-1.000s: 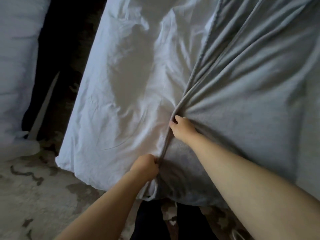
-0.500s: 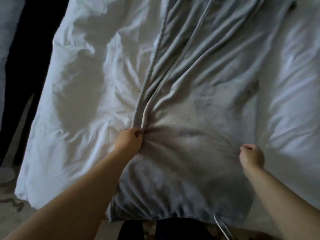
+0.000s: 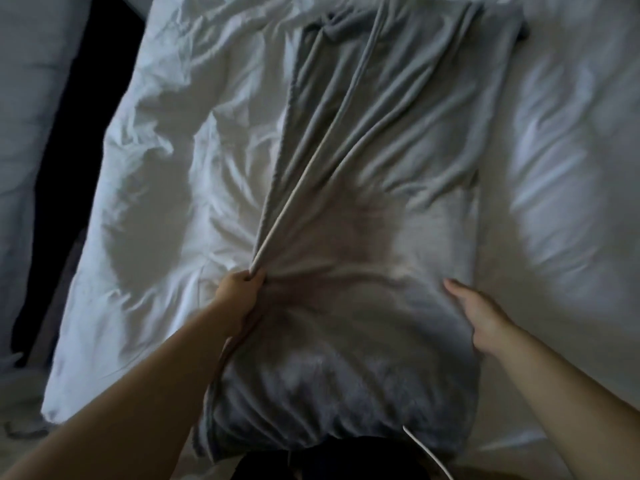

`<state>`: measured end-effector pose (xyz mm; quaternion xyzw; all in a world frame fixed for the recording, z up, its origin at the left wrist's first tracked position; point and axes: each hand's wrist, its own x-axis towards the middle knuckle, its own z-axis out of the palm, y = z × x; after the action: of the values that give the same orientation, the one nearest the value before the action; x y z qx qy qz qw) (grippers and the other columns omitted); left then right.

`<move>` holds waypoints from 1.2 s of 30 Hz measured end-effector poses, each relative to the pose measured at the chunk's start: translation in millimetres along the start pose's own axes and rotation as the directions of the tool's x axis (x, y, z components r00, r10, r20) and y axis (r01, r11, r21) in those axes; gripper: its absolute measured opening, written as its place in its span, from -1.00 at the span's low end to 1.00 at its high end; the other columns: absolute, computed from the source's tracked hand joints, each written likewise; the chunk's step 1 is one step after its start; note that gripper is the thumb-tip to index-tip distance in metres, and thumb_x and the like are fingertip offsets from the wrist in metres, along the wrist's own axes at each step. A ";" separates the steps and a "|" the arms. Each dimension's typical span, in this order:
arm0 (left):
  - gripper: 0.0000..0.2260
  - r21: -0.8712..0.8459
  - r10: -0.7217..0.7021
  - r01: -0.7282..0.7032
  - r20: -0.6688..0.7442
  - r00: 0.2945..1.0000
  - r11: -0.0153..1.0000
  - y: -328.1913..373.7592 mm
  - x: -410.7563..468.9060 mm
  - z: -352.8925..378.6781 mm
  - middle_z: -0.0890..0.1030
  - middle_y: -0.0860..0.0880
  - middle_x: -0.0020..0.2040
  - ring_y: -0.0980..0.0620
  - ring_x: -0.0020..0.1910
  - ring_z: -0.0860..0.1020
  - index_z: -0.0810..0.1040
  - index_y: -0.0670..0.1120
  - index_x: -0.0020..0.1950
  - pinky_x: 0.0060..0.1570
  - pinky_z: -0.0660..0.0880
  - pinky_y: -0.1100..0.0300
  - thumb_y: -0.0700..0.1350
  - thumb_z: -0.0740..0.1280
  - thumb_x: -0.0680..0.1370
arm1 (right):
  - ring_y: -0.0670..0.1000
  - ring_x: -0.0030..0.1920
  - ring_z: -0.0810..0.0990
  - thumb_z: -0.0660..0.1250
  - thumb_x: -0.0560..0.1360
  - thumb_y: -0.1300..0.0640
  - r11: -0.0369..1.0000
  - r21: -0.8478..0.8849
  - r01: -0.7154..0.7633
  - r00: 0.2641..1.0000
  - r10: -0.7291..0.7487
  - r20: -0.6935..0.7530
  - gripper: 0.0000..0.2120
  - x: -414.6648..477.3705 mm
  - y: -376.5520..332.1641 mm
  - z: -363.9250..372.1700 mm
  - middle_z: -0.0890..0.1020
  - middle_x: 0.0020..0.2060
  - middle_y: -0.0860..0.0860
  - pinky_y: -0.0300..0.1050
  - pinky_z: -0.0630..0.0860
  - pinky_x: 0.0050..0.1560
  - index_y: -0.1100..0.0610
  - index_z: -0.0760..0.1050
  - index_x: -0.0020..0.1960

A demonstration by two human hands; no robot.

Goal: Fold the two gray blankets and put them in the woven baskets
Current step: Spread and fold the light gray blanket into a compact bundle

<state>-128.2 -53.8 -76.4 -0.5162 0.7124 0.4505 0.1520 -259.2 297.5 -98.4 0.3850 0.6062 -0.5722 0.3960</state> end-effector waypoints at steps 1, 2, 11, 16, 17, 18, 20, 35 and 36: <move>-0.75 -0.092 -0.014 0.017 0.027 1.000 0.996 4.3 -13.2 -7.4 0.64 -0.18 -0.09 -0.15 -0.10 0.61 0.62 -0.15 0.05 -0.03 0.57 0.03 0.00 0.29 0.58 | 0.05 -0.35 0.69 0.28 0.55 -0.03 0.999 0.027 -0.032 0.998 0.031 0.056 -0.72 -16.6 -0.3 5.1 0.72 -0.28 0.09 -0.04 0.64 -0.30 0.15 0.58 0.09; -0.76 -0.190 -0.044 0.055 0.059 0.997 0.980 9.1 -27.2 -17.7 0.65 -0.16 -0.09 -0.13 -0.12 0.62 0.60 -0.14 0.10 -0.07 0.60 0.03 -0.01 0.29 0.59 | 0.04 -0.36 0.69 0.24 0.57 -0.06 0.998 0.062 -0.032 0.996 0.027 0.080 -0.72 -32.1 -0.8 7.5 0.72 -0.29 0.07 -0.04 0.63 -0.30 0.12 0.57 0.07; -0.72 -0.497 0.119 0.258 0.607 0.786 0.829 -2.0 -111.1 -144.4 0.68 -0.21 -0.22 -0.06 -0.29 0.67 0.71 -0.25 -0.18 -0.29 0.61 0.17 -0.15 0.23 0.49 | 0.10 -0.22 0.72 0.52 0.22 0.10 0.823 0.499 0.273 0.879 -0.424 0.218 -0.88 -192.8 2.5 -33.4 0.72 -0.23 0.13 -0.03 0.63 -0.29 0.12 0.71 -0.27; -0.69 -0.426 0.198 0.124 0.633 0.748 0.896 40.1 -130.1 -157.0 0.69 -0.21 -0.10 -0.05 -0.17 0.66 0.69 -0.23 -0.03 -0.17 0.62 0.13 -0.09 0.21 0.56 | 0.21 -0.01 0.68 0.44 0.32 -0.09 0.937 0.283 0.205 0.931 -0.276 0.239 -0.58 -237.3 -11.8 -16.2 0.70 -0.04 0.23 0.09 0.62 -0.06 0.24 0.69 -0.03; -0.66 -0.340 0.162 0.101 0.662 0.731 0.935 46.0 -131.9 -155.8 0.66 -0.22 0.05 -0.07 -0.04 0.65 0.64 -0.24 0.11 -0.01 0.61 0.09 -0.02 0.24 0.57 | 0.22 0.01 0.66 0.35 0.40 -0.12 0.970 0.167 0.178 0.944 -0.216 0.248 -0.56 -244.3 -14.5 -9.9 0.68 -0.02 0.25 0.08 0.59 -0.02 0.25 0.68 -0.01; -0.61 -0.255 0.128 0.075 0.692 0.710 0.964 50.9 -135.2 -155.3 0.63 -0.22 0.14 -0.08 0.02 0.63 0.59 -0.25 0.19 0.09 0.57 0.08 0.01 0.28 0.53 | 0.22 0.00 0.66 0.31 0.43 -0.09 0.981 0.089 0.173 0.953 -0.190 0.236 -0.56 -248.5 -15.2 -6.7 0.68 -0.01 0.26 0.06 0.56 0.00 0.27 0.66 0.01; -0.57 -0.248 0.160 0.023 0.690 0.706 0.968 57.6 -139.6 -155.2 0.60 -0.24 0.13 -0.08 -0.02 0.59 0.57 -0.25 0.22 0.08 0.51 0.07 -0.03 0.34 0.45 | 0.16 -0.13 0.70 0.29 0.48 0.05 0.964 0.105 0.243 0.946 -0.260 0.192 -0.70 -257.1 -21.2 1.3 0.70 -0.10 0.23 -0.01 0.60 -0.10 0.26 0.62 0.00; -0.86 -0.712 0.494 -0.063 0.417 0.763 0.699 140.7 -143.5 -185.9 0.56 -0.13 -0.35 -0.06 -0.38 0.57 0.59 -0.20 -0.29 -0.28 0.51 0.15 -0.12 0.39 0.30 | 0.17 -0.21 0.71 0.43 0.29 0.26 0.758 0.334 0.560 0.742 -0.638 0.205 -0.83 -327.0 -91.6 -16.4 0.68 -0.22 0.27 -0.01 0.65 -0.28 0.36 0.68 -0.20; -0.83 -0.753 0.514 -0.038 0.412 0.752 0.657 147.7 -143.3 -191.1 0.57 -0.13 -0.38 -0.07 -0.39 0.58 0.61 -0.20 -0.31 -0.27 0.52 0.14 -0.09 0.36 0.34 | 0.21 -0.13 0.71 0.43 0.23 0.27 0.719 0.377 0.584 0.695 -0.683 0.226 -0.73 -333.4 -100.5 -19.5 0.67 -0.14 0.31 0.03 0.65 -0.23 0.39 0.67 -0.12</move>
<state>-149.3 -111.6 197.6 -0.2434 0.4731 0.8426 0.0834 -222.5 307.6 248.2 0.0931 0.5355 -0.8114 0.2150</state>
